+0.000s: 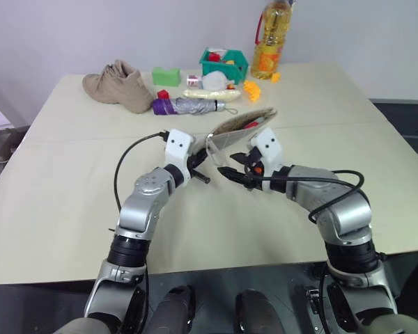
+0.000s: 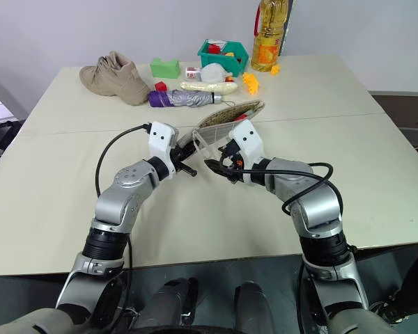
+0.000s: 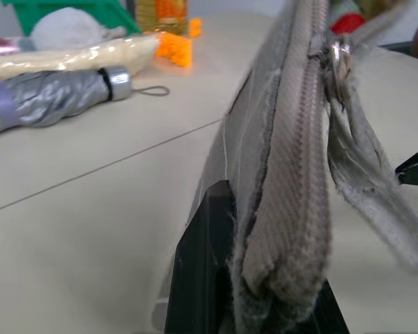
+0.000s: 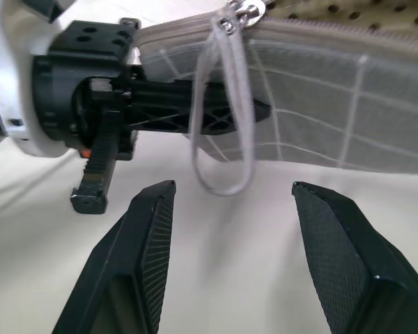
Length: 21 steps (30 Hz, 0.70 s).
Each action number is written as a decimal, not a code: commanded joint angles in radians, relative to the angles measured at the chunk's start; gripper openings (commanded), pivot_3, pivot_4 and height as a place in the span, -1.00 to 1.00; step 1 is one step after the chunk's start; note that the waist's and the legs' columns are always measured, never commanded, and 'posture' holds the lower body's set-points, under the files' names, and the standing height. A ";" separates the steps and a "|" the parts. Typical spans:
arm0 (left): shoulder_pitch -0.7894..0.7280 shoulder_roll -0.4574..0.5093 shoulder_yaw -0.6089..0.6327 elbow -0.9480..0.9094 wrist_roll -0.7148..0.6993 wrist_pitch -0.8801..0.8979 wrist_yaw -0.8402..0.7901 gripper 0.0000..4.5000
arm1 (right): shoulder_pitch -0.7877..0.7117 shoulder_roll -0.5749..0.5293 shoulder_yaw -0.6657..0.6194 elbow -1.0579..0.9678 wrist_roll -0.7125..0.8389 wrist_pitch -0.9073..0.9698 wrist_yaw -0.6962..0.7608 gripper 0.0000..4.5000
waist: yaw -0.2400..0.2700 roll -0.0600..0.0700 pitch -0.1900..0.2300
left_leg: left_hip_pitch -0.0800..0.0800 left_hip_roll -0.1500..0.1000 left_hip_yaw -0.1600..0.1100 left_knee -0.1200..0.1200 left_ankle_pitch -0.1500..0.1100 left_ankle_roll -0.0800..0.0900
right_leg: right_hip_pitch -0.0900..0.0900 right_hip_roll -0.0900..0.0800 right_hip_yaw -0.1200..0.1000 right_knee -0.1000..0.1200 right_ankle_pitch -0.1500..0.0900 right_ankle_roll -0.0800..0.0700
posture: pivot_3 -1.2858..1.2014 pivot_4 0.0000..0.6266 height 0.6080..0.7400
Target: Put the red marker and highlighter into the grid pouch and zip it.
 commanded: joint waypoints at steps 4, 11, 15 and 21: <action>0.005 -0.005 -0.002 -0.066 -0.013 0.000 0.020 -1.00 | -0.047 0.049 0.007 0.020 0.016 -0.024 -0.055 0.12 | -0.002 0.000 0.000 | 0.000 0.000 0.000 0.000 0.000 0.000 | 0.000 0.000 0.000 0.000 0.000 0.000 | 0.03 -0.52 0.99; 0.019 0.001 -0.001 -0.077 -0.014 -0.002 0.027 -1.00 | -0.059 0.056 0.021 0.026 0.040 -0.022 -0.060 -0.99 | -0.001 0.000 0.000 | 0.000 0.000 0.000 0.000 0.000 0.000 | 0.000 0.000 0.000 0.000 0.000 0.000 | 0.03 -0.52 0.99; 0.017 0.006 0.004 -0.073 -0.015 -0.007 0.030 -1.00 | -0.063 0.048 0.019 0.024 0.046 -0.022 -0.061 -0.99 | -0.002 0.000 0.000 | 0.000 0.000 0.000 0.000 0.000 0.000 | 0.000 0.000 0.000 0.000 0.000 0.000 | 0.03 -0.52 0.99; 0.030 0.061 -0.001 -0.062 0.010 -0.054 0.006 -1.00 | -0.084 -0.023 -0.021 0.048 0.022 -0.047 -0.059 -0.99 | -0.002 0.000 0.000 | 0.000 0.000 0.000 -0.001 0.000 0.000 | 0.000 0.000 0.000 0.000 0.000 0.000 | 0.03 -0.52 0.99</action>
